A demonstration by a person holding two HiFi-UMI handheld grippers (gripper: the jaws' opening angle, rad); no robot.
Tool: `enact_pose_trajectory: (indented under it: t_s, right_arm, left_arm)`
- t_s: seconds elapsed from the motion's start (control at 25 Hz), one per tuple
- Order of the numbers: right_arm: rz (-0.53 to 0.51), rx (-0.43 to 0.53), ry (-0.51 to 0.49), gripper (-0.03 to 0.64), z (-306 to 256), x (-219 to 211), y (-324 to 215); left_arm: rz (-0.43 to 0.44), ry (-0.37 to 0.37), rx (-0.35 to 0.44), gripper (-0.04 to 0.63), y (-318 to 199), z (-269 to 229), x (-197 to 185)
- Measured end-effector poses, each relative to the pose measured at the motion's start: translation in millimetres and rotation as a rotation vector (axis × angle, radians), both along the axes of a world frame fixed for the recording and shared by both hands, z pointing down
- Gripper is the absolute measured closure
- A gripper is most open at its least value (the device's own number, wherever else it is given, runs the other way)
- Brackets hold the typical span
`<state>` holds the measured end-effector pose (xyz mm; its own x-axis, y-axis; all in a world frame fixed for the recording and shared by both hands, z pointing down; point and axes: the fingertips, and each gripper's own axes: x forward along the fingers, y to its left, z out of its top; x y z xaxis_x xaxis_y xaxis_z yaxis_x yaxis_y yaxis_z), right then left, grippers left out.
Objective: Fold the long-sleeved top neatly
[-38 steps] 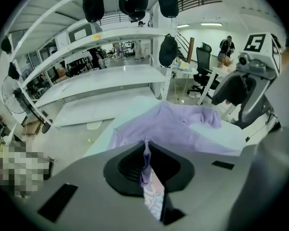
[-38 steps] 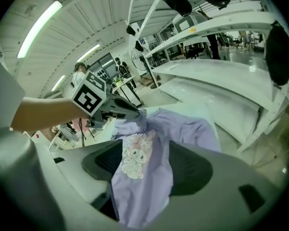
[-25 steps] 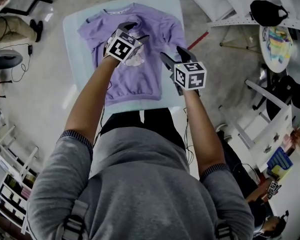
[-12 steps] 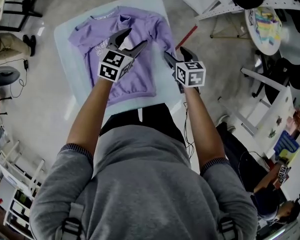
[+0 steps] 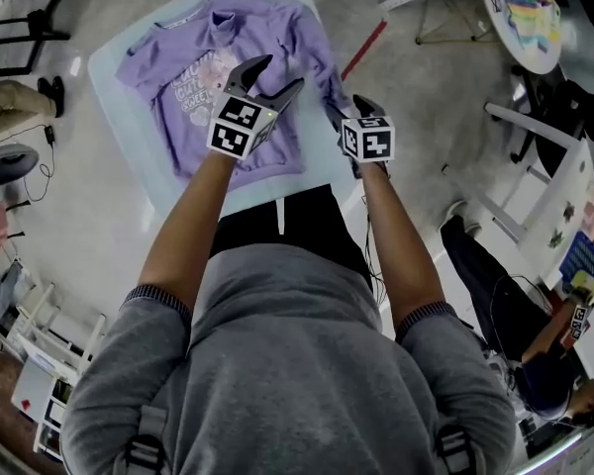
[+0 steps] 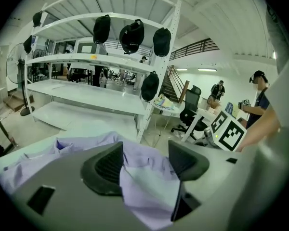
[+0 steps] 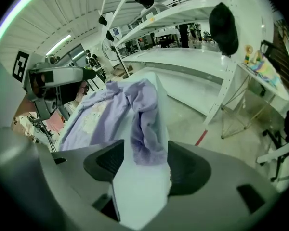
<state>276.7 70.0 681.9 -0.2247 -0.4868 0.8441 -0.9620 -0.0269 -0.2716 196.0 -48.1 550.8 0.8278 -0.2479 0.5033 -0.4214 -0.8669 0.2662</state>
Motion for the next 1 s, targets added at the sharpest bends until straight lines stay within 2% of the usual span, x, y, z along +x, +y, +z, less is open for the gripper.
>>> enact_pose_trajectory:
  t_s: [0.2,0.4,0.52,0.64,0.72,0.88,1.0]
  right_arm:
    - [0.018,-0.030,0.021,0.357,29,3,7]
    - [0.053,-0.019,0.033,0.341,38,13,1]
    - [0.084,0.002,0.008,0.332,37,21,-3]
    - [0.091,-0.028,-0.037,0.339,48,23,3]
    - [0.080,-0.035,-0.055,0.385,53,21,6]
    - [0.049,-0.015,-0.032,0.539,47,18,4]
    - [0.062,0.013,-0.015,0.563,31,25,1]
  left_arm:
    - [0.015,-0.011,-0.023,0.276,12,13,9]
    - [0.026,-0.020,-0.030,0.276,18,19,10]
    - [0.029,-0.025,-0.039,0.276,19,22,11]
    - [0.026,-0.026,-0.047,0.276,19,26,12]
    - [0.022,-0.030,-0.049,0.276,19,28,11]
    - [0.021,-0.041,-0.046,0.276,19,30,10]
    - [0.021,-0.045,-0.040,0.276,16,29,10]
